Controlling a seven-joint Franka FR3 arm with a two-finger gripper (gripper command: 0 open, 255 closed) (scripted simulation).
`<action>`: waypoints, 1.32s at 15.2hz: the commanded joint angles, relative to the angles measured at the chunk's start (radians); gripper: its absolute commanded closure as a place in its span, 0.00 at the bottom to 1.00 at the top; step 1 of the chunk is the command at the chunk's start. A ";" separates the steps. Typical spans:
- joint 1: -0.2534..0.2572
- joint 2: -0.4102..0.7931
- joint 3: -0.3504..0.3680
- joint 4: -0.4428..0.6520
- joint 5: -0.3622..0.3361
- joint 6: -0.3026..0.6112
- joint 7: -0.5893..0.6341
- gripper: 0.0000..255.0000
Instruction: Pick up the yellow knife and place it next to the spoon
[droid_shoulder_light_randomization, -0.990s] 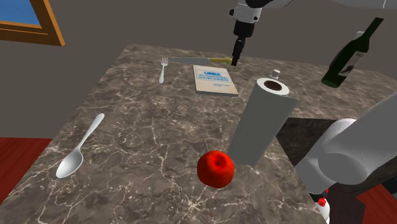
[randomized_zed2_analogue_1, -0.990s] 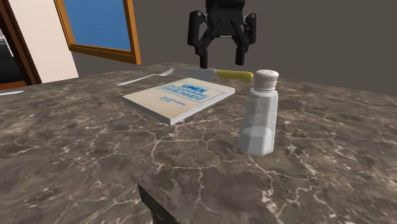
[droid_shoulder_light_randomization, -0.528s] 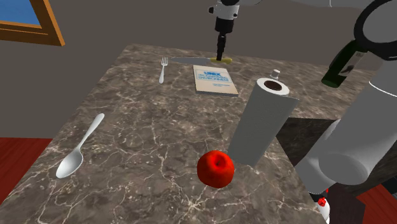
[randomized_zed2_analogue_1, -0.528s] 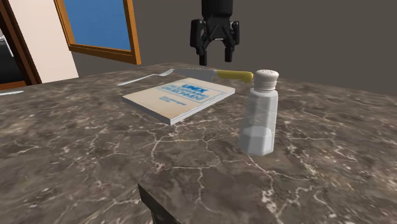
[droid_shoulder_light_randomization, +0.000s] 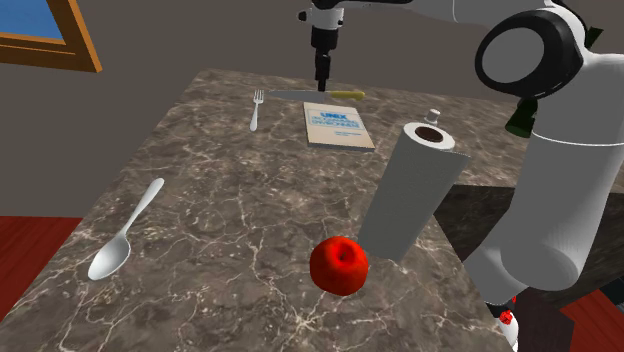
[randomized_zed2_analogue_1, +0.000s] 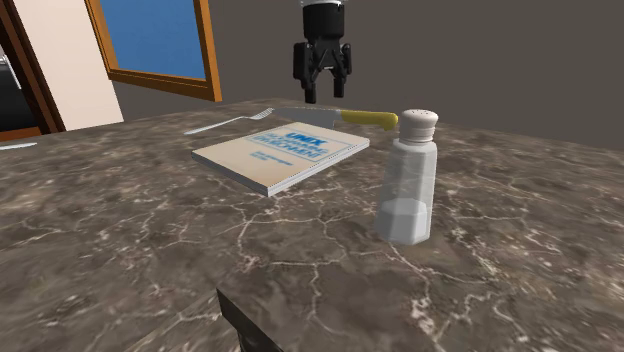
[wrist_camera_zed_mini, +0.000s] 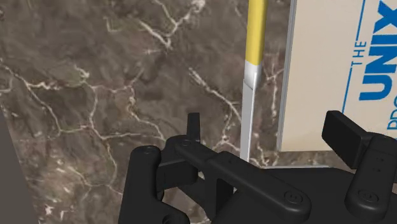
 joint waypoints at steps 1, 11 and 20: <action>-0.001 0.008 0.001 -0.013 0.000 0.021 -0.006 0.00; 0.000 0.000 0.001 -0.085 -0.001 0.086 -0.005 0.00; 0.000 0.000 0.001 -0.085 -0.001 0.086 -0.005 1.00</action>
